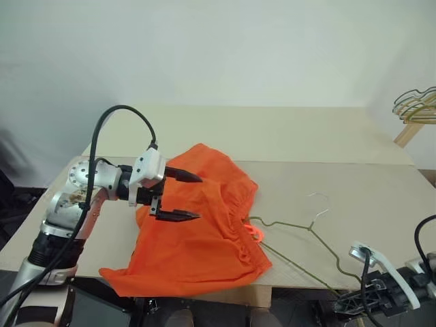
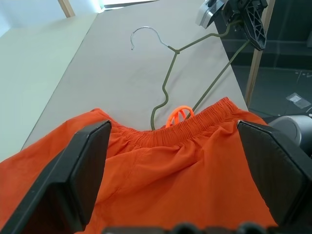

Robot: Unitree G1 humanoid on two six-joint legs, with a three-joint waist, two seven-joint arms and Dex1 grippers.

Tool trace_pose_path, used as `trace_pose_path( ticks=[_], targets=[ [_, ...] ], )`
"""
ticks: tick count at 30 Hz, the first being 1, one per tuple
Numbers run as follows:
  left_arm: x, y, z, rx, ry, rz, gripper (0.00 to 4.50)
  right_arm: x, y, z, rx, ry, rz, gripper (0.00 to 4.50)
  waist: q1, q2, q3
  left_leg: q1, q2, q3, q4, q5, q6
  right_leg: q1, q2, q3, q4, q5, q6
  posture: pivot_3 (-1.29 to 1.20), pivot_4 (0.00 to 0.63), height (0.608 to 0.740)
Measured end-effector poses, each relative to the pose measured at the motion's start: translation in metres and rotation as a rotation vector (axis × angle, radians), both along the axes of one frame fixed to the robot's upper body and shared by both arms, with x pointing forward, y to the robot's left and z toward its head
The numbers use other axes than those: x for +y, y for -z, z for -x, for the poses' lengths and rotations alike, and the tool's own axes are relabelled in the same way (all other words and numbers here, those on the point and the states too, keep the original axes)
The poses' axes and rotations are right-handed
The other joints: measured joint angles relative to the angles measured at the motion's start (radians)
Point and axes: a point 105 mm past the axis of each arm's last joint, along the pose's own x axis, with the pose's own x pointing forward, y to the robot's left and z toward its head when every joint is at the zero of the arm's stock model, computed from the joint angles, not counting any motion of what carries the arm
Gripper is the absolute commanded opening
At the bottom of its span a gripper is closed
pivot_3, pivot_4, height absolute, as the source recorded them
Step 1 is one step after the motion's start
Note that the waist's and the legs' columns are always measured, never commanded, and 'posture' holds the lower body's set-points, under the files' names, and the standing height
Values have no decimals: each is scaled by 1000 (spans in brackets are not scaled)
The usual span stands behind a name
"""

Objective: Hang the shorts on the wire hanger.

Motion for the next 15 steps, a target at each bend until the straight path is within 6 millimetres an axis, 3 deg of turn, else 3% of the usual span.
trace_pose_path(
  ticks=[4, 10, 15],
  targets=[
    [-2, -1, 0, -3, 5, 4, 4451, 6, -4, -6, -20, -30, -16, 0, -3, 0, 0, 0, 0, 0, 0, 0, 0, 0, 0, 0, 0, 0, 0, -24, 30, 740],
    [-3, -1, -1, -7, 8, 4, 4451, 33, -3, -42, -91, 1, -93, 0, -15, -2, 1, 0, 0, -1, 0, 0, 0, 0, 1, 0, 0, 0, -1, -8, 29, 740],
    [-2, -2, -1, -11, 1, -4, 4451, 37, 11, -37, -22, 18, -53, 0, 3, -1, 1, -3, 0, -2, 0, 0, 0, -2, 1, -1, 0, 0, -1, 5, 33, 740]
  ],
)
